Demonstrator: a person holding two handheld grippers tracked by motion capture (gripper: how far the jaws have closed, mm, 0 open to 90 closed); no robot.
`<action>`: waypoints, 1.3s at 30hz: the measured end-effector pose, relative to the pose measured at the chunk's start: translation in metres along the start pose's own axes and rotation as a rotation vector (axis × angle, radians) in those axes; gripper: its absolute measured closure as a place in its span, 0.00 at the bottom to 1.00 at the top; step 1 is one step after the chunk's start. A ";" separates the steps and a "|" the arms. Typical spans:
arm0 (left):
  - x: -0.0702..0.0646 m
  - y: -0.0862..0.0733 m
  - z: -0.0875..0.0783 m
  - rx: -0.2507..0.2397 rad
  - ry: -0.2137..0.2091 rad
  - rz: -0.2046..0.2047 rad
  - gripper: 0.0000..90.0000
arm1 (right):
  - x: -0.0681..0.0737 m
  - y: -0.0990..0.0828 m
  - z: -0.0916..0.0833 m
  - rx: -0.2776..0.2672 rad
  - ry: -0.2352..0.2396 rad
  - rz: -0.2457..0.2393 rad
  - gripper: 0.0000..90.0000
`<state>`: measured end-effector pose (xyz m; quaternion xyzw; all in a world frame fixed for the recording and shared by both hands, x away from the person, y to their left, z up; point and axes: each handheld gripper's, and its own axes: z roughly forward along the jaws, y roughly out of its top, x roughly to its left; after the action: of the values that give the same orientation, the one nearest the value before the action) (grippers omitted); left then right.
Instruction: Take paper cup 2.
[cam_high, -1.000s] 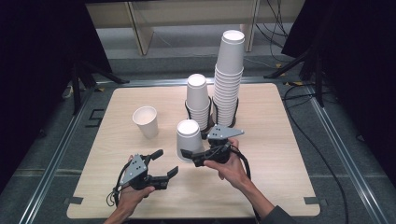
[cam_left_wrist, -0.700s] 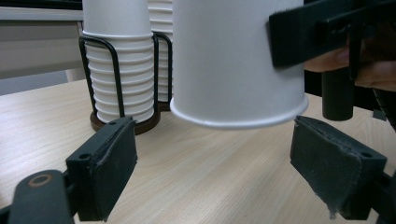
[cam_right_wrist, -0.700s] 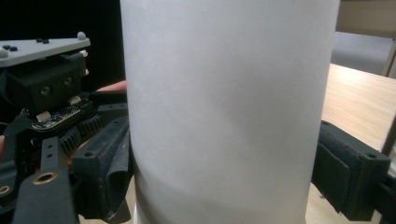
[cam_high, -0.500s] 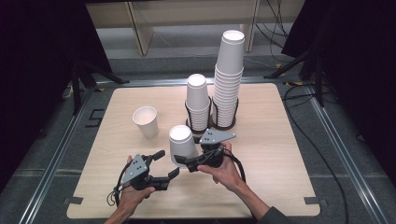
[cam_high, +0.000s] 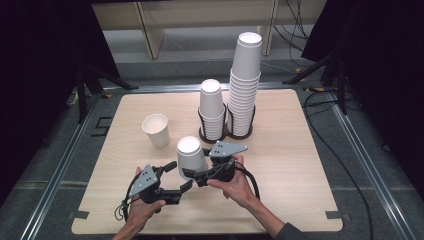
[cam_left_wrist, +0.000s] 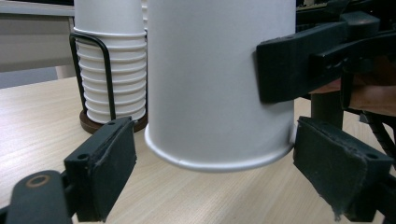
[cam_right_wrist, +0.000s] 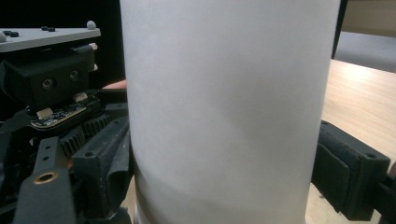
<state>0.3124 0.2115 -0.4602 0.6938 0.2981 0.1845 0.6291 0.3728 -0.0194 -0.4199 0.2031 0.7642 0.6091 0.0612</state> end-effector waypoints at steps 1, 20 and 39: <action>0.000 -0.001 0.002 -0.017 -0.010 0.002 0.13 | 0.000 0.000 0.001 0.000 0.003 -0.003 0.18; -0.004 -0.001 0.006 0.007 0.010 -0.022 0.01 | 0.017 -0.003 0.010 0.000 0.045 -0.010 0.18; -0.005 0.001 0.004 0.035 0.011 0.022 0.08 | 0.019 -0.004 0.011 -0.003 0.076 0.024 0.15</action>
<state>0.3115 0.2053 -0.4592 0.7068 0.2968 0.1902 0.6133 0.3581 -0.0030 -0.4233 0.1888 0.7626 0.6182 0.0249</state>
